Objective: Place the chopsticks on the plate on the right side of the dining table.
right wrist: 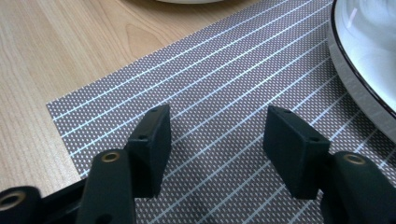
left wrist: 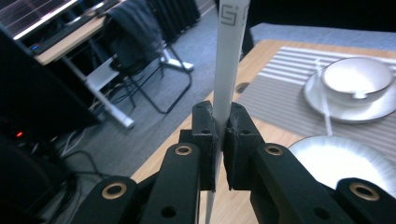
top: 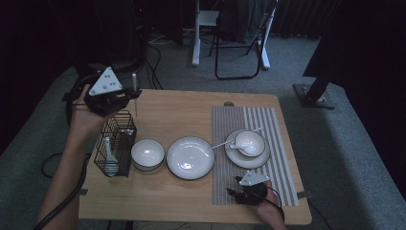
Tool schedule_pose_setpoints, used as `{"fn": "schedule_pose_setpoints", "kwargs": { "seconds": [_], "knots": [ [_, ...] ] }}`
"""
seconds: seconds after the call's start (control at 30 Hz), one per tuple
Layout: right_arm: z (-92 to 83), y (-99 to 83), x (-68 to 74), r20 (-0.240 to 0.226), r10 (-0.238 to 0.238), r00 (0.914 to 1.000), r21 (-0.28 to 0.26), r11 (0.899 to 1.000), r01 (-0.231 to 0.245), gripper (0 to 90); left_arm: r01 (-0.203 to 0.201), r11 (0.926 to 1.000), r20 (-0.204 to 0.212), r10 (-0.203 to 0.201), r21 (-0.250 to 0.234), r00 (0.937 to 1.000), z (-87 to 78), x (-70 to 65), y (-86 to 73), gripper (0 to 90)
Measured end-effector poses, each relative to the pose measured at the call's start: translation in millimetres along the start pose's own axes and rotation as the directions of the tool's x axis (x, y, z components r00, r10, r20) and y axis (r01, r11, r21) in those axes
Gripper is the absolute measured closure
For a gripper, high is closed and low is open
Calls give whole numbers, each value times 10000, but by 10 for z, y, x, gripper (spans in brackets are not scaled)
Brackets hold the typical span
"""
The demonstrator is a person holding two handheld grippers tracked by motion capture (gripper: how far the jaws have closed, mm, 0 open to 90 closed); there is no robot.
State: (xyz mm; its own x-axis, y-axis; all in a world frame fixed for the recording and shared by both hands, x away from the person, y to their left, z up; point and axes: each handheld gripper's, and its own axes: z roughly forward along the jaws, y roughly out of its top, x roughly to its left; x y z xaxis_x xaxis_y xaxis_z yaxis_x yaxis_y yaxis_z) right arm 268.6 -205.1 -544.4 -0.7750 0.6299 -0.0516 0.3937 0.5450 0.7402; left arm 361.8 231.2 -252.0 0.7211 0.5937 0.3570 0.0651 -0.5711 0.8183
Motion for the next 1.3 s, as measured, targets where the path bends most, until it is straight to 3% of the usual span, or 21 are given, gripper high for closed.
{"fn": "schedule_pose_setpoints", "kwargs": {
  "seconds": [0.13,0.3,0.6,1.3],
  "knots": [
    [-2,0,-4,177,86,9998,-34,10000,-85,418,106,9996,594,-90,-264,9982,110,-102,41,846],
    [-22,-7,-18,284,122,9995,-108,9999,-119,410,19,9999,1171,-2,-151,9931,293,-222,66,846],
    [-23,-5,-15,266,140,9995,-101,9999,-137,398,-134,9991,2048,212,-391,9786,509,-465,118,846],
    [-27,-6,-23,350,243,9991,25,9997,-244,404,-42,9979,3145,244,-649,9490,819,-784,160,846]
  ]
}}
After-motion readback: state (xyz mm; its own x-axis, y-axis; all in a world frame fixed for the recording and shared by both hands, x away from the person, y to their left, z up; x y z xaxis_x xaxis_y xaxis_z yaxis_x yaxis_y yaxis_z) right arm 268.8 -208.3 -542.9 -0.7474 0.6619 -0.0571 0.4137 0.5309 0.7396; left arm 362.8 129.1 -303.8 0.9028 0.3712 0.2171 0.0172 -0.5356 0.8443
